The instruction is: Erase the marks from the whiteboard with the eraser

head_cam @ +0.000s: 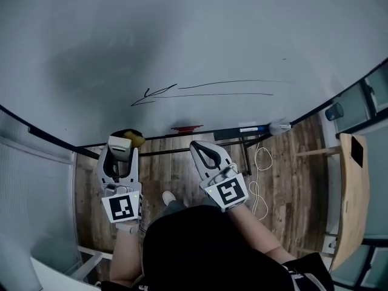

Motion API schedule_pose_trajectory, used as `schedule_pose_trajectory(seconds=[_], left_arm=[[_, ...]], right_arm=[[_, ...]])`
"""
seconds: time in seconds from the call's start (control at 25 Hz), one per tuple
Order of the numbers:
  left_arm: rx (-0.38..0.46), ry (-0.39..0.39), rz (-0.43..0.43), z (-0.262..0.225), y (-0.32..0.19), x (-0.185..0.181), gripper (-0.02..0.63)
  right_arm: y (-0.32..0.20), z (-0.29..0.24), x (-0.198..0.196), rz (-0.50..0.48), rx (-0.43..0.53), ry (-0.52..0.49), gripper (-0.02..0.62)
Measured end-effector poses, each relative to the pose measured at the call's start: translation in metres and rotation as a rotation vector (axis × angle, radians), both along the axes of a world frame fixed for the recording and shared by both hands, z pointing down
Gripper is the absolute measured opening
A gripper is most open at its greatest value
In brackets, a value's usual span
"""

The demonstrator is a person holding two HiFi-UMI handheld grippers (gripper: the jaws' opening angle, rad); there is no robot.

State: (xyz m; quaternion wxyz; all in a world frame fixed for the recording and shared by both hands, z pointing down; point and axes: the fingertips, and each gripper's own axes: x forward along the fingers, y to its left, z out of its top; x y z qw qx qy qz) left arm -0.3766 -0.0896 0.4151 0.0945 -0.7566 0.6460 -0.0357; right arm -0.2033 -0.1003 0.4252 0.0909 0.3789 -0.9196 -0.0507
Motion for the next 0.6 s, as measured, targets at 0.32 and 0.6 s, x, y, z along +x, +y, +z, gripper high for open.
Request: schedule_pose_trajectory(seconds=[0.32, 0.6], left_arm=[[0.043, -0.048, -0.096, -0.016, -0.043, -0.014, 0.264], [0.046, -0.036, -0.205, -0.033, -0.070, -0.011, 0.264]], right_arm=[[-0.013, 0.013, 0.013, 0.101, -0.052, 0.012, 0.026], [-0.022, 0.009, 0.031, 0.102, -0.041, 0.042, 0.026]])
